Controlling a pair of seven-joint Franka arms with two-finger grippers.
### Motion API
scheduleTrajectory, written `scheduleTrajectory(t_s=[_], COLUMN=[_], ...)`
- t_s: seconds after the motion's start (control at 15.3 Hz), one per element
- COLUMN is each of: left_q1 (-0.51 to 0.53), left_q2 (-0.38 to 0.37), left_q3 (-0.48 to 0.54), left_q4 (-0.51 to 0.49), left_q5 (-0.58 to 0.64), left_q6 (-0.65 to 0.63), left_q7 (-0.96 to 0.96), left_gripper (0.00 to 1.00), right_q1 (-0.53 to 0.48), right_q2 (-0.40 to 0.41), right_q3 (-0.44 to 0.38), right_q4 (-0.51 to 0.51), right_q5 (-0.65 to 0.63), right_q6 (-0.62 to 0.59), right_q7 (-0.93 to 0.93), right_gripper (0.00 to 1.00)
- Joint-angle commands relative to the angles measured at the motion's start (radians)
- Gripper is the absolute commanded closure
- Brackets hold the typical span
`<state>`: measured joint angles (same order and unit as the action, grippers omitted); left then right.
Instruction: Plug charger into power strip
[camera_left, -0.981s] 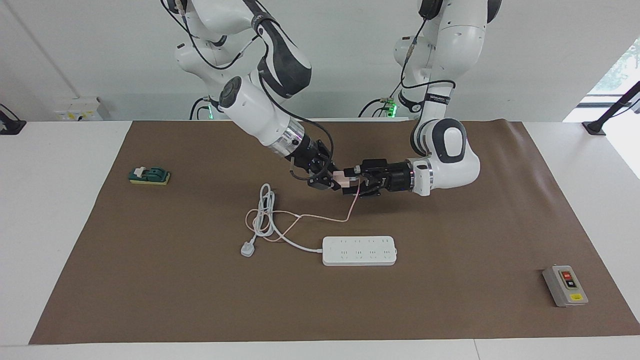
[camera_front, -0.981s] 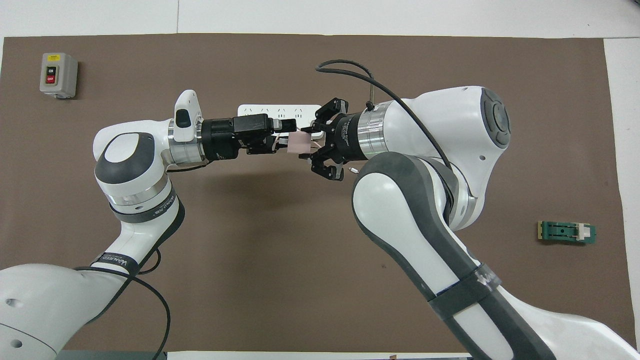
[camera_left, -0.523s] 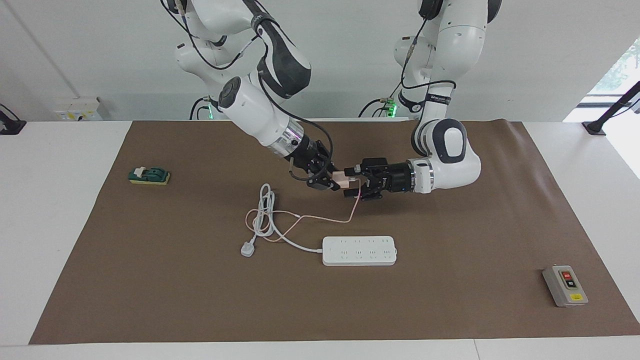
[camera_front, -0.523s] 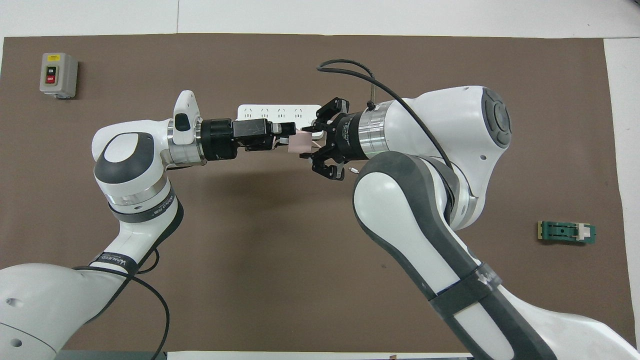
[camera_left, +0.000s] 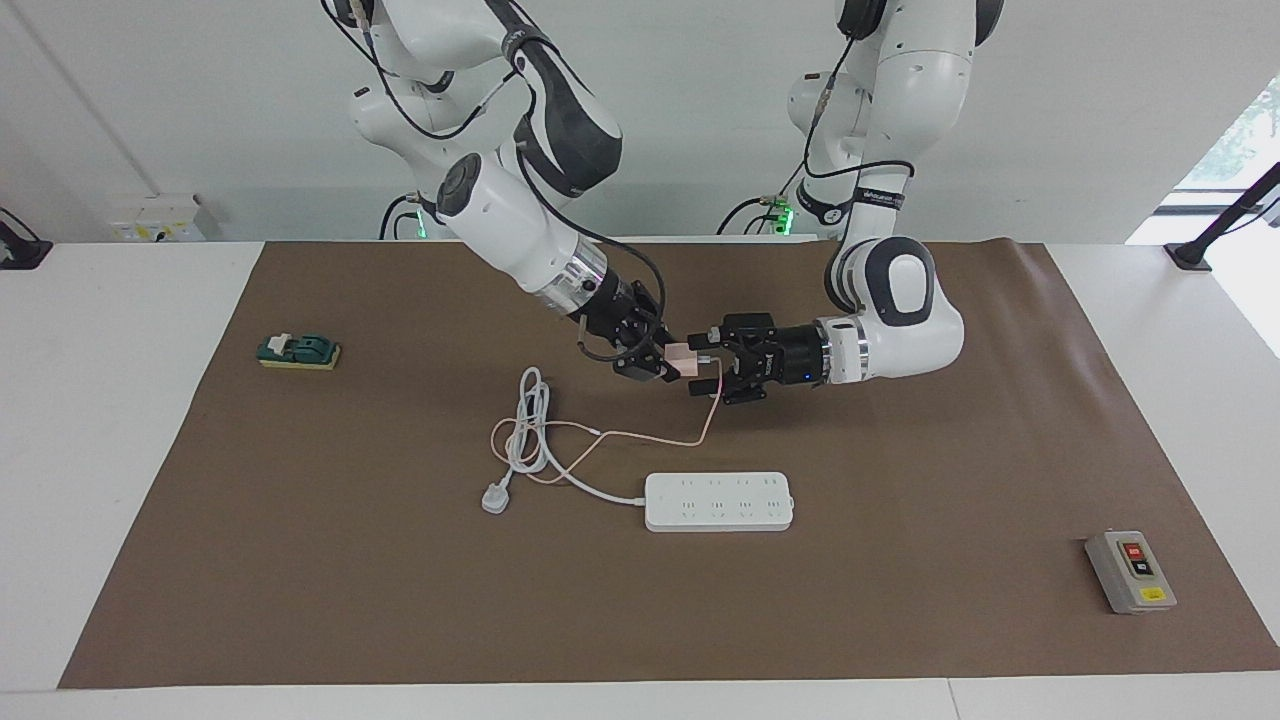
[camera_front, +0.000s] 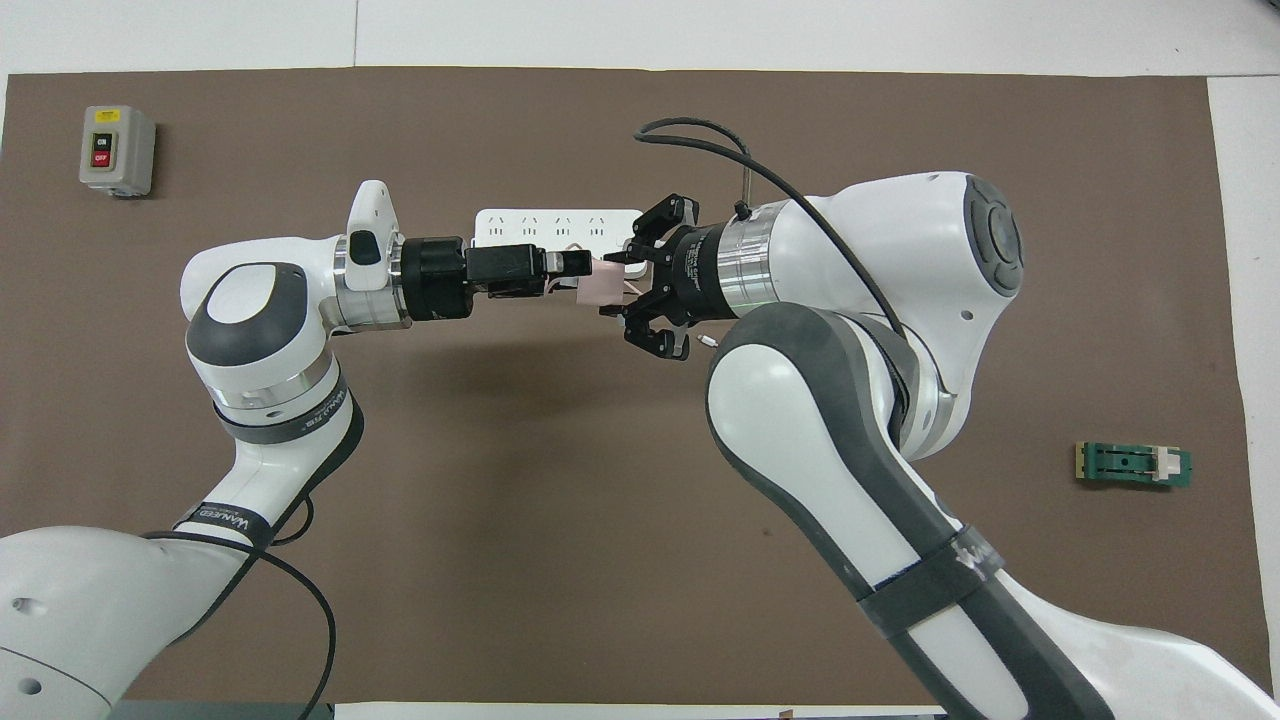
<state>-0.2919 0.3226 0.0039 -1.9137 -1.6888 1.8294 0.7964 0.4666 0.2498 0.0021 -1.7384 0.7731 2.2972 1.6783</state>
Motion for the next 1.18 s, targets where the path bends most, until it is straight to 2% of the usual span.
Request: scheduleTrajectory(t_s=[0.0, 0.72, 0.85, 0.98, 1.11], left_q1=[0.008, 0.014, 0.013, 0.011, 0.011], left_q2=[0.016, 0.018, 0.018, 0.018, 0.019], left_q3=[-0.001, 0.001, 0.001, -0.001, 0.001], left_q4=[0.031, 0.038, 0.036, 0.036, 0.036], left_q5=[0.050, 0.060, 0.061, 0.061, 0.061], left_q6=[0.004, 0.007, 0.010, 0.013, 0.014], left_q7=[0.012, 0.012, 0.014, 0.014, 0.014], left_gripper=[0.00, 0.00, 0.04, 0.22, 0.47], right_q1=[-0.002, -0.005, -0.005, -0.005, -0.003], right_q2=[-0.009, -0.009, -0.009, -0.009, -0.009], right_q3=[0.002, 0.002, 0.002, 0.002, 0.002], right_q4=[-0.013, -0.013, -0.015, -0.015, -0.015], right_q5=[-0.009, -0.009, -0.009, -0.009, -0.009], right_q6=[0.021, 0.022, 0.022, 0.022, 0.022], right_q7=[0.014, 0.012, 0.012, 0.012, 0.012], right_gripper=[0.87, 0.87, 0.87, 0.87, 0.87])
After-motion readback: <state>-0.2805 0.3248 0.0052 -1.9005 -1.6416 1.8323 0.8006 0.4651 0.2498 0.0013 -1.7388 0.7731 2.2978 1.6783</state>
